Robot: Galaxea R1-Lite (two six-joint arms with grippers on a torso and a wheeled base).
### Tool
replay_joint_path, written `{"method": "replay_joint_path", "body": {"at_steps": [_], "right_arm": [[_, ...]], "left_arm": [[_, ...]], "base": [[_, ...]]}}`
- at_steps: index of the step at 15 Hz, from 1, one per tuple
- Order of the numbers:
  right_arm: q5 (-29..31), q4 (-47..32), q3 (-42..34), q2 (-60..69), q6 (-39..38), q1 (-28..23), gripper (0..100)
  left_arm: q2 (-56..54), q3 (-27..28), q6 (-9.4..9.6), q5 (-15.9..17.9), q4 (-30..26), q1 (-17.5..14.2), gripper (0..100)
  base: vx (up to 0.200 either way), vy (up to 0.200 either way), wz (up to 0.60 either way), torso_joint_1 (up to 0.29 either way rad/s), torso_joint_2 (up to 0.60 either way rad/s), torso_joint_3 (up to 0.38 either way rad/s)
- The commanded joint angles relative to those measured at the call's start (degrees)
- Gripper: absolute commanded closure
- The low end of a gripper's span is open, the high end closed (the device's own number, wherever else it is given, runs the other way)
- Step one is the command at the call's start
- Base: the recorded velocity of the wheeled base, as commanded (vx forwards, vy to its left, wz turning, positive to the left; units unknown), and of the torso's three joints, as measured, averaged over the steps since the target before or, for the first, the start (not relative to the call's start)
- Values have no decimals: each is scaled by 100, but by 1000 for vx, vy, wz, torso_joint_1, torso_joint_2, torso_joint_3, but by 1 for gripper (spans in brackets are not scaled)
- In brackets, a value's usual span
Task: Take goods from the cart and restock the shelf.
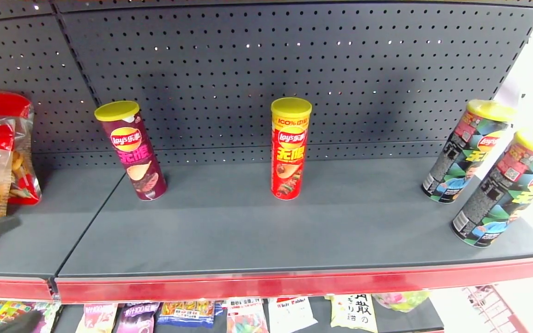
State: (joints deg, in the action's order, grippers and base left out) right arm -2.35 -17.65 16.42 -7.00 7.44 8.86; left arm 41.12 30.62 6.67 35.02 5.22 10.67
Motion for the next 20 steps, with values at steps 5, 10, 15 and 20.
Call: {"method": "replay_joint_path", "body": {"at_steps": [5,10,15,20], "right_arm": [[-2,-10,-7,-39,3,1,100],[7,-19,-25,-39,3,1,100],[16,-10,-25,-39,3,1,100],[33,-37,-34,5,-14,1,100]], "left_arm": [[4273,1156,379,778,2229,1043,0],[5829,2818,361,479,2467,1491,0],[6505,3635,361,479,2458,1640,0],[7402,4769,449,444,2458,1640,0]], "base": [[0,0,0,0,0,0],[0,0,0,1,0,10],[0,0,0,0,0,0],[0,0,0,0,0,0]]}}
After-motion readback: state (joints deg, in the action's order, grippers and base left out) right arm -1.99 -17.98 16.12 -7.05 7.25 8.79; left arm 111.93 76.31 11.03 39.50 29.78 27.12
